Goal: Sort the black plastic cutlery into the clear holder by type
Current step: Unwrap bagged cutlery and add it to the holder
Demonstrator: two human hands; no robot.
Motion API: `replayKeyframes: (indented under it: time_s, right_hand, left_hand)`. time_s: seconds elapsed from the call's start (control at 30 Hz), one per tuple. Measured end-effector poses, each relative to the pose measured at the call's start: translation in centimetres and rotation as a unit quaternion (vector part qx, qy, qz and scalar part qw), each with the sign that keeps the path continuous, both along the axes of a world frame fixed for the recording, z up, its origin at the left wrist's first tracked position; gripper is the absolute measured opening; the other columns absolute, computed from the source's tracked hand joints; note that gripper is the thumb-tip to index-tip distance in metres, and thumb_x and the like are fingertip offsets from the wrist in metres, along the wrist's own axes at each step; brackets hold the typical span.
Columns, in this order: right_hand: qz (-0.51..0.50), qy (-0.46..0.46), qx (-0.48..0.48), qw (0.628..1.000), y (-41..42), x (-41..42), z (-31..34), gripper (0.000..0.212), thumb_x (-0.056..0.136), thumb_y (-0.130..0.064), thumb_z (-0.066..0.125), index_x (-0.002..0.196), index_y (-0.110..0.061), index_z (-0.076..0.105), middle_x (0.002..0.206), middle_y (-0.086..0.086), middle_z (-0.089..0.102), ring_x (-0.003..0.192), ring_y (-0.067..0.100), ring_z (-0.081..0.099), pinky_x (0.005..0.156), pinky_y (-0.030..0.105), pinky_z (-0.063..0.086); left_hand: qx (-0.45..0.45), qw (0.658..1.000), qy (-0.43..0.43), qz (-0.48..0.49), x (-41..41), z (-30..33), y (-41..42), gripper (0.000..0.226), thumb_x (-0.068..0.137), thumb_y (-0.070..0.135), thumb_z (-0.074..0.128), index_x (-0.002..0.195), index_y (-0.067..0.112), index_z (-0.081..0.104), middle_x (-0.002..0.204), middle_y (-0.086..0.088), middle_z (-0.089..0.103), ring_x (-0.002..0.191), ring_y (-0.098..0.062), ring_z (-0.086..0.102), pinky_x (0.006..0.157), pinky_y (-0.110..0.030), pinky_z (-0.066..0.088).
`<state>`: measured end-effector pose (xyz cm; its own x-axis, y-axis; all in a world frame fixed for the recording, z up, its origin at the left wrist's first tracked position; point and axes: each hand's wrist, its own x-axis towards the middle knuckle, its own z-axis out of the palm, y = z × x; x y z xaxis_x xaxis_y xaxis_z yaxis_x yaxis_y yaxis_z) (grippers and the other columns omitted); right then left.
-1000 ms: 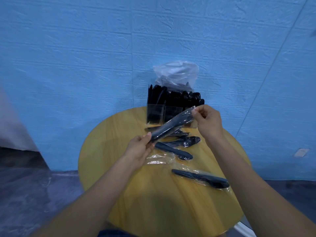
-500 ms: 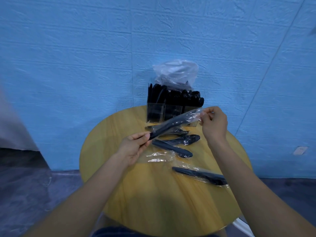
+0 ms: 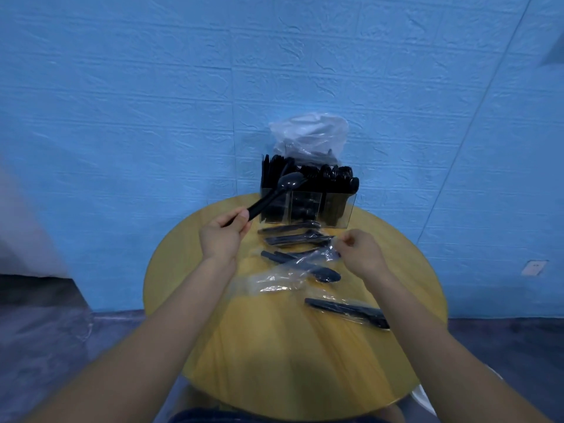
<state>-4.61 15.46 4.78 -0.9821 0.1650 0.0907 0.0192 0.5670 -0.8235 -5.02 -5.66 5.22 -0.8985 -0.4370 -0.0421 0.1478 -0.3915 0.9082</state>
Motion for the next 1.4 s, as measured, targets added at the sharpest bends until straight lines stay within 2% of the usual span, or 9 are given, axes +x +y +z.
replayKeyframes:
  time_s: [0.13, 0.3, 0.4, 0.5, 0.6, 0.77, 1.03, 1.27, 1.4]
  right_hand:
    - [0.039, 0.069, -0.076, 0.994, -1.0, 0.1, 2.2, 0.040, 0.096, -0.033, 0.050, 0.095, 0.006, 0.060, 0.075, 0.015, 0.054, 0.069, 0.018, 0.050, 0.065, 0.029, 0.039]
    - [0.077, 0.049, -0.365, 0.926, -2.7, -1.3, 2.5, 0.009, 0.095, -0.018, 0.055, 0.094, -0.009, 0.057, 0.083, 0.005, 0.064, 0.057, 0.008, 0.049, 0.052, 0.020, 0.040]
    - [0.064, 0.056, -0.353, 0.932, -3.1, -2.3, 2.1, 0.008, 0.095, -0.013, 0.054, 0.098, -0.005, 0.055, 0.084, 0.008, 0.067, 0.054, 0.009, 0.046, 0.049, 0.020, 0.039]
    - [0.066, 0.050, -0.341, 0.936, -3.8, -3.2, 2.4, 0.010, 0.097, -0.014, 0.051, 0.093, -0.006, 0.055, 0.079, 0.006, 0.066, 0.052, 0.008, 0.047, 0.050, 0.020, 0.040]
    - [0.088, 0.051, -0.345, 0.933, -4.9, -4.1, 2.8, 0.012, 0.098, -0.014, 0.050, 0.087, -0.009, 0.054, 0.075, 0.005, 0.065, 0.049, 0.007, 0.047, 0.050, 0.020, 0.041]
    - [0.142, 0.036, -0.384, 0.912, -5.7, -5.7, 3.4, 0.019, 0.096, -0.015, 0.054, 0.078, -0.008, 0.053, 0.070, 0.007, 0.061, 0.054, 0.009, 0.054, 0.055, 0.020, 0.048]
    - [0.040, 0.096, -0.365, 0.925, -5.9, -10.6, 3.6, 0.014, 0.094, -0.004, 0.054, 0.083, -0.012, 0.057, 0.074, 0.005, 0.059, 0.058, 0.007, 0.054, 0.055, 0.016, 0.048]
    - [-0.021, 0.273, -0.200, 0.941, -6.5, -15.3, 5.4, 0.036, 0.094, -0.003, 0.051, 0.113, -0.023, 0.028, 0.077, 0.011, 0.060, 0.060, 0.012, 0.063, 0.066, 0.021, 0.054]
    - [-0.017, 0.340, -0.039, 0.939, -8.3, -17.2, 5.0, 0.035, 0.094, -0.006, 0.052, 0.123, -0.011, 0.033, 0.072, 0.015, 0.059, 0.065, 0.026, 0.063, 0.062, 0.044, 0.052]
  left_hand:
    - [-0.005, 0.999, -0.004, -0.038, 0.7, -0.3, 2.7, 0.011, 0.085, 0.001, 0.064, 0.093, 0.007, 0.068, 0.089, -0.001, 0.067, 0.078, -0.008, 0.063, 0.065, -0.009, 0.052]
    - [-0.006, 0.988, -0.033, -0.151, 1.2, -1.2, 5.1, 0.013, 0.086, 0.001, 0.062, 0.096, 0.006, 0.069, 0.102, -0.010, 0.067, 0.086, -0.014, 0.065, 0.069, -0.015, 0.054]
    - [-0.177, 0.967, -0.010, -0.185, 1.0, -1.5, 4.7, 0.021, 0.095, 0.010, 0.051, 0.110, 0.003, 0.063, 0.099, -0.010, 0.065, 0.082, -0.010, 0.062, 0.069, -0.014, 0.051]
    - [-0.598, 0.793, 0.071, -0.093, 0.0, -1.6, 3.8, 0.030, 0.100, 0.031, 0.038, 0.120, 0.015, 0.054, 0.109, -0.002, 0.056, 0.093, -0.013, 0.054, 0.077, -0.024, 0.045]
    - [-0.701, 0.704, 0.098, -0.062, -1.0, -1.5, 4.0, 0.027, 0.100, 0.032, 0.037, 0.121, 0.017, 0.046, 0.103, 0.000, 0.055, 0.086, -0.018, 0.055, 0.071, -0.033, 0.045]
    - [-0.605, 0.782, 0.127, -0.075, -2.9, -1.0, 3.0, 0.021, 0.102, 0.019, 0.031, 0.097, 0.008, 0.049, 0.076, -0.008, 0.057, 0.064, -0.022, 0.054, 0.058, -0.039, 0.042]
    - [-0.381, 0.919, 0.049, -0.089, -6.2, -1.7, 1.4, 0.024, 0.103, 0.020, 0.029, 0.097, 0.017, 0.052, 0.075, 0.003, 0.060, 0.058, -0.006, 0.051, 0.054, -0.014, 0.042]
    - [-0.368, 0.927, 0.049, -0.057, -8.7, -3.3, -1.6, 0.029, 0.102, 0.024, 0.030, 0.096, 0.014, 0.056, 0.071, 0.003, 0.055, 0.069, -0.009, 0.052, 0.065, -0.024, 0.040]
    - [-0.375, 0.923, 0.057, -0.068, -9.7, -3.6, -1.9, 0.028, 0.102, 0.023, 0.030, 0.089, 0.024, 0.054, 0.069, 0.004, 0.052, 0.067, -0.007, 0.049, 0.064, -0.021, 0.039]
